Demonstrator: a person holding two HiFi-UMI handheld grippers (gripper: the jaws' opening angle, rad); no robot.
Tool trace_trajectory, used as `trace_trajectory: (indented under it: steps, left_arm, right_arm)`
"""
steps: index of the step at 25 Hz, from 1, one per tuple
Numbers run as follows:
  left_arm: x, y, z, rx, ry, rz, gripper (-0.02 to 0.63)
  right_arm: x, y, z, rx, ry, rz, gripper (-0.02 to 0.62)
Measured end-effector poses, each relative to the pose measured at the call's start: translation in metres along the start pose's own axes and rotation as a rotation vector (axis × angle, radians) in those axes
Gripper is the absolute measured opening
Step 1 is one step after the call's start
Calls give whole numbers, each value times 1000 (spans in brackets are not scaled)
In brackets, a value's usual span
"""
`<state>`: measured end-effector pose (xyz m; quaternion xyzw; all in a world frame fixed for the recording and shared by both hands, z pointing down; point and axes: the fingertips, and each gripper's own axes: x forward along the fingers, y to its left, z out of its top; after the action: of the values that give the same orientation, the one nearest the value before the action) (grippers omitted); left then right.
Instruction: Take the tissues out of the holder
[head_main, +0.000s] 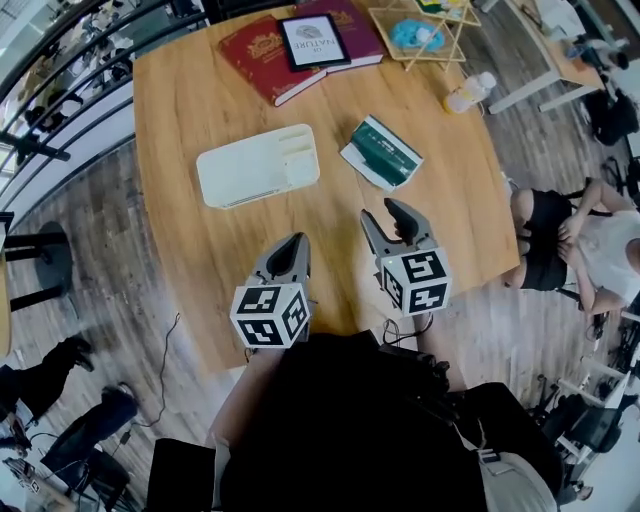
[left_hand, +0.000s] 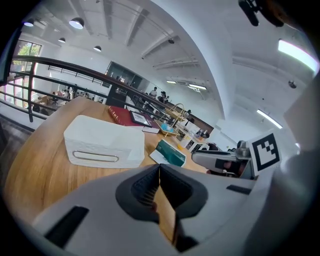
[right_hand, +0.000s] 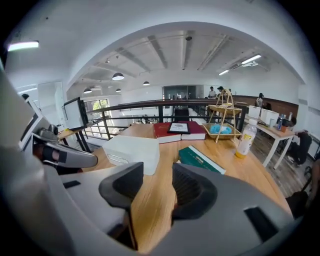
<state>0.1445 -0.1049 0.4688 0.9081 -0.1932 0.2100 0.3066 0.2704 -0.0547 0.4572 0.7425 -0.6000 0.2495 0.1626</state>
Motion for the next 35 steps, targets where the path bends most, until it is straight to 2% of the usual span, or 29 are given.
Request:
trace_trajectory:
  steps: [8,13,17,22,35]
  left_arm:
    - [-5,-22,-9,37,23,-37,12]
    - [-10,-30,-24,67,58,-50,12]
    - [-15,-35,-32,84,75,-54,12]
    - [-20,-39,-38,98,82,-58,12]
    - [-26,-37,-40,108,94,-41,12]
  right_arm:
    - [-29,38,-7,33,-24,-16,155]
    - [-48,48,-16,49,-48,-62,88]
    - [-55,57,-24,102,-34,-42,63]
    - [-62,63,-33,108,-30,-59,12]
    - [-59,80,-37,119,4,1,11]
